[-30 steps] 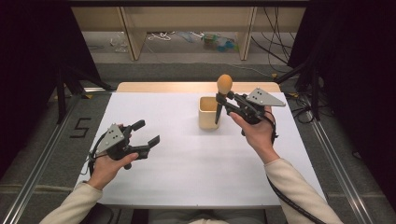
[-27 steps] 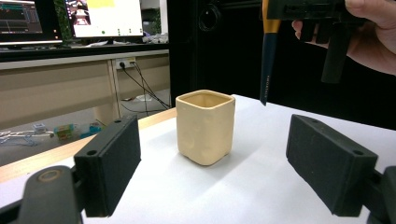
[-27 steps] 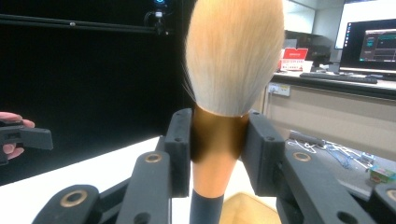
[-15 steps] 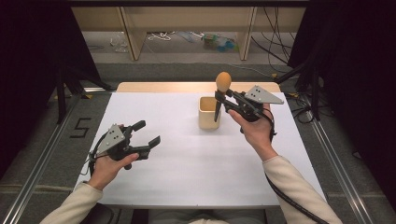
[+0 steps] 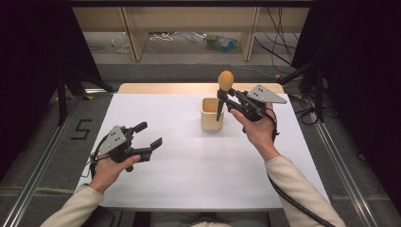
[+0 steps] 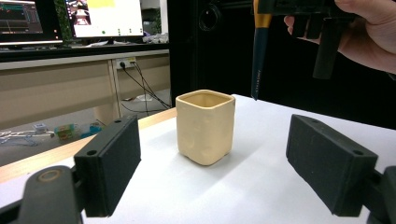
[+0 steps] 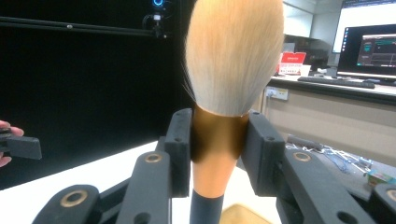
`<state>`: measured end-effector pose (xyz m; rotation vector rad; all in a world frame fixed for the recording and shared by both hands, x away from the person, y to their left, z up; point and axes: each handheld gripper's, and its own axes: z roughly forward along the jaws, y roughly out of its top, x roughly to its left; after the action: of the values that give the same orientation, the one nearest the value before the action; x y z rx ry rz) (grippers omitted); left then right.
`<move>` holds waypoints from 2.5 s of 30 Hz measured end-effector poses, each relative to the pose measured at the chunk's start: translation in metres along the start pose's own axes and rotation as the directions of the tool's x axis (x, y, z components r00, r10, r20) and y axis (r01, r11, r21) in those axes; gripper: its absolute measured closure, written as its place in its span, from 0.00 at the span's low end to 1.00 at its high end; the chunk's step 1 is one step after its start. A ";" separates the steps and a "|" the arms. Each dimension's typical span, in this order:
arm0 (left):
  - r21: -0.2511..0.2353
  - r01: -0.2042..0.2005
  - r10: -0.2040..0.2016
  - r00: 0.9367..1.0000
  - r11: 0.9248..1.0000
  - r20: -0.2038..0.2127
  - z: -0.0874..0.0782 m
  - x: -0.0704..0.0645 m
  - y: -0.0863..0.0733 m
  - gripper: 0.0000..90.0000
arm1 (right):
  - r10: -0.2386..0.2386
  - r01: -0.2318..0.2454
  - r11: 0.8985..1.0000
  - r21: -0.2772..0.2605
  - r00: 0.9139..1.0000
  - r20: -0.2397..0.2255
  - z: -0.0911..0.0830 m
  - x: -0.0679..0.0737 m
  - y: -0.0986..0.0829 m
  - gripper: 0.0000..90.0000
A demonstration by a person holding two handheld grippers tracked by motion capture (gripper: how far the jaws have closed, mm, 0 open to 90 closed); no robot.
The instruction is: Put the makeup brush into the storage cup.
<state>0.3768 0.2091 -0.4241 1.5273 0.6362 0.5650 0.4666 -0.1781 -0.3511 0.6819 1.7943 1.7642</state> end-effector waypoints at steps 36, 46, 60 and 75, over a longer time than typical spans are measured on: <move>-0.003 -0.004 0.004 1.000 1.000 -0.011 0.000 0.001 0.000 0.19 | -0.004 0.004 1.000 0.006 1.000 -0.004 0.014 -0.002 0.003 0.74; -0.009 -0.002 0.002 1.000 1.000 -0.009 0.000 0.001 0.000 0.19 | -0.009 0.009 1.000 0.010 1.000 -0.002 0.017 -0.003 0.004 0.74; -0.009 -0.009 0.009 1.000 1.000 -0.016 0.000 0.002 0.000 0.19 | -0.006 0.006 1.000 -0.004 1.000 0.004 0.023 -0.004 0.004 0.74; -0.007 -0.007 0.007 1.000 1.000 -0.013 0.000 0.001 0.000 0.16 | -0.007 0.007 1.000 0.010 1.000 -0.002 0.025 -0.005 0.003 0.74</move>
<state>0.3777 0.2102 -0.4242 1.5204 0.6384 0.5821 0.4873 -0.1625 -0.3480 0.6773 1.8063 1.7529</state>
